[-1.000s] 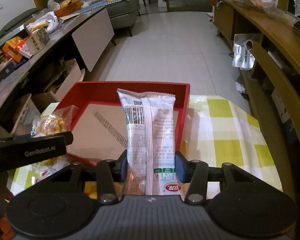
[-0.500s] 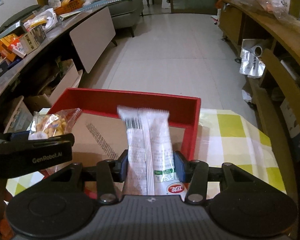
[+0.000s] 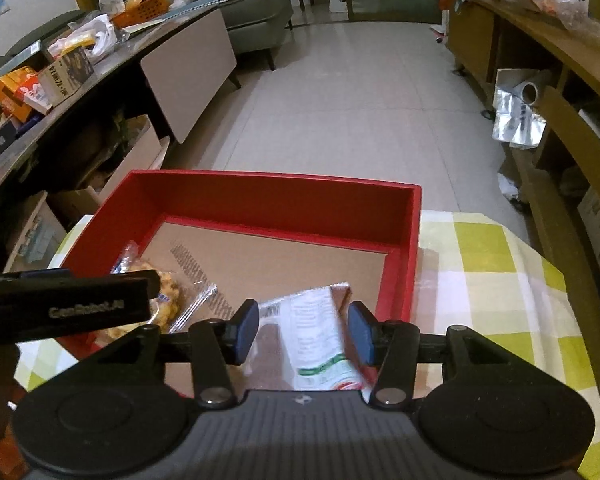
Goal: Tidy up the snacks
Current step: 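Lower both packs into the red box and open both tools, then move both tools back to the snack pile beside the box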
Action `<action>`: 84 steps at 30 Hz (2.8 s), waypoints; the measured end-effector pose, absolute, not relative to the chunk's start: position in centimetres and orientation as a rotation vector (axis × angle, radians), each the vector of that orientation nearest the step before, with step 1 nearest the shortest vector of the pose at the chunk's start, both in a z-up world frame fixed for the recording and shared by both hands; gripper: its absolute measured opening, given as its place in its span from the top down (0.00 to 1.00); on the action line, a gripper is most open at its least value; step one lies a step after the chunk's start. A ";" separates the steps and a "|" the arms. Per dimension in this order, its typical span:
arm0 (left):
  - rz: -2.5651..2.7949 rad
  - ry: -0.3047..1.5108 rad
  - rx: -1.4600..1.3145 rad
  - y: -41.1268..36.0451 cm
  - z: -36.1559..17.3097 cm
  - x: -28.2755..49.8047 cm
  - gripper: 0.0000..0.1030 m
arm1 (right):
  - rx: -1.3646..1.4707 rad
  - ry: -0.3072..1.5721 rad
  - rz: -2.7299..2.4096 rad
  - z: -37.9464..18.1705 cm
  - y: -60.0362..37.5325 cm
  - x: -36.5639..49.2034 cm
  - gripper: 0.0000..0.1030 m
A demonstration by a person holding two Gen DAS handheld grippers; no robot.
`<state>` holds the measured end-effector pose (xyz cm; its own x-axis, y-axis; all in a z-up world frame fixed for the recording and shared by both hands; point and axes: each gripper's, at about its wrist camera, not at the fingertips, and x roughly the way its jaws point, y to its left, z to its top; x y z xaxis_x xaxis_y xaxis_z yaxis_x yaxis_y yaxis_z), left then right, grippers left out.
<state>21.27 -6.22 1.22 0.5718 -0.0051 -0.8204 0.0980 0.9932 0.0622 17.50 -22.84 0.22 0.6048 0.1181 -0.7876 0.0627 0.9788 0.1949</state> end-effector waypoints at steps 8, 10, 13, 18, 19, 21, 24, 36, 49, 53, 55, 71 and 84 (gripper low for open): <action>-0.054 0.954 0.120 -6.0 2.1 20.5 0.08 | 0.193 0.924 0.021 0.9 -23.0 16.9 0.46; -0.057 0.949 0.124 -5.8 2.5 19.9 0.07 | 0.195 0.921 0.008 1.4 -23.2 16.5 0.46; -0.060 0.945 0.121 -5.3 3.1 18.9 0.06 | 0.195 0.920 0.004 2.2 -23.1 15.8 0.46; -0.054 0.943 0.135 -4.8 3.6 17.5 0.06 | 0.145 0.919 0.019 3.4 -21.9 14.5 0.46; -0.054 0.944 0.135 -4.6 3.7 17.2 0.06 | 0.135 0.921 0.023 3.6 -21.7 14.2 0.46; -0.055 0.948 0.135 -4.3 3.7 16.6 0.06 | 0.113 0.926 0.024 3.9 -21.5 13.5 0.45; -0.057 0.954 0.132 -3.9 3.9 15.8 0.06 | 0.116 0.932 0.019 4.3 -21.6 12.3 0.45; -0.069 0.969 0.142 -2.0 4.3 11.6 0.04 | 0.123 0.966 0.039 4.3 -20.3 7.8 0.43; -0.054 1.075 0.085 1.9 3.1 8.7 0.04 | 0.088 1.007 0.073 3.5 -19.3 4.1 0.41; -0.047 1.147 0.011 3.0 1.9 7.7 0.03 | 0.078 1.017 0.082 3.4 -19.1 3.5 0.41; -0.024 1.151 0.003 3.4 1.7 7.5 0.03 | 0.076 1.018 0.089 3.4 -19.1 3.4 0.41; 0.145 1.228 -0.034 3.5 -2.8 12.7 0.04 | 0.056 1.026 0.110 3.0 -19.6 3.5 0.41; 0.126 1.212 -0.134 3.0 -3.8 13.9 0.11 | 0.044 1.047 0.114 2.2 -19.5 3.8 0.40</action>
